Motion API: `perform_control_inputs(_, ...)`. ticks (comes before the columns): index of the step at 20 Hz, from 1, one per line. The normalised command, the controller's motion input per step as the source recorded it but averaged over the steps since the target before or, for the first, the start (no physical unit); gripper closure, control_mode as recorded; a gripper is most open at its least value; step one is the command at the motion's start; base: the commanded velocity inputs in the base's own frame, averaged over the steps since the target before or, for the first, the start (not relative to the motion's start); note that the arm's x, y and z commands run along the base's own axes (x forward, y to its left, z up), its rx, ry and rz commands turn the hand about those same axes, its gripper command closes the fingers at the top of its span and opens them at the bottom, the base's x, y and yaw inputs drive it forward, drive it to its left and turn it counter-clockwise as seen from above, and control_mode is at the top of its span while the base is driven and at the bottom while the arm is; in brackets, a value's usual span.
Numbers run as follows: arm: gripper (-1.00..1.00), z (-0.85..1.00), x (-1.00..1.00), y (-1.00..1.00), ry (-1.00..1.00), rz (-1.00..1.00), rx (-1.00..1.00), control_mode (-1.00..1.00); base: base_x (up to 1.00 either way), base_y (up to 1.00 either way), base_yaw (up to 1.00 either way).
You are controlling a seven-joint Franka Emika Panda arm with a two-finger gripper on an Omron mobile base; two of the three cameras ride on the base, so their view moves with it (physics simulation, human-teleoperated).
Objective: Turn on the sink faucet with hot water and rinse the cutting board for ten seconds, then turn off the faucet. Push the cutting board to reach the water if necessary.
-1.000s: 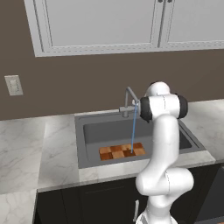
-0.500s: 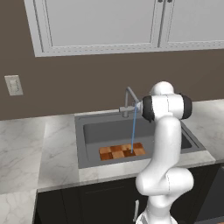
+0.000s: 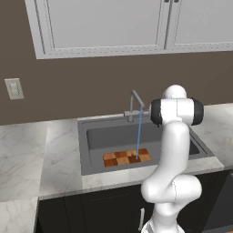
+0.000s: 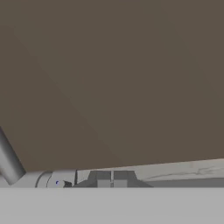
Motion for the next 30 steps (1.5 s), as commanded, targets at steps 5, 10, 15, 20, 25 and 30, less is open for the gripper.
perform_control_inputs(5,1.0,0.0,0.0,-0.11,0.0,0.0,0.0,-1.0,0.0,0.0,0.0)
perform_control_inputs(10,1.0,0.0,0.0,0.0,0.0,0.01,0.0,-1.0,0.0,0.0,0.0)
perform_control_inputs(15,1.0,0.0,0.01,0.0,0.0,0.05,0.0,-1.0,0.0,0.0,0.0)
perform_control_inputs(20,1.0,0.0,0.07,0.0,0.0,0.14,0.0,-1.0,0.0,0.0,0.0)
perform_control_inputs(25,1.0,0.0,0.0,-0.05,0.0,0.22,0.0,-1.0,0.0,0.0,0.0)
perform_control_inputs(30,1.0,0.0,0.0,-0.02,0.0,0.18,0.0,-1.0,0.0,0.0,0.0)
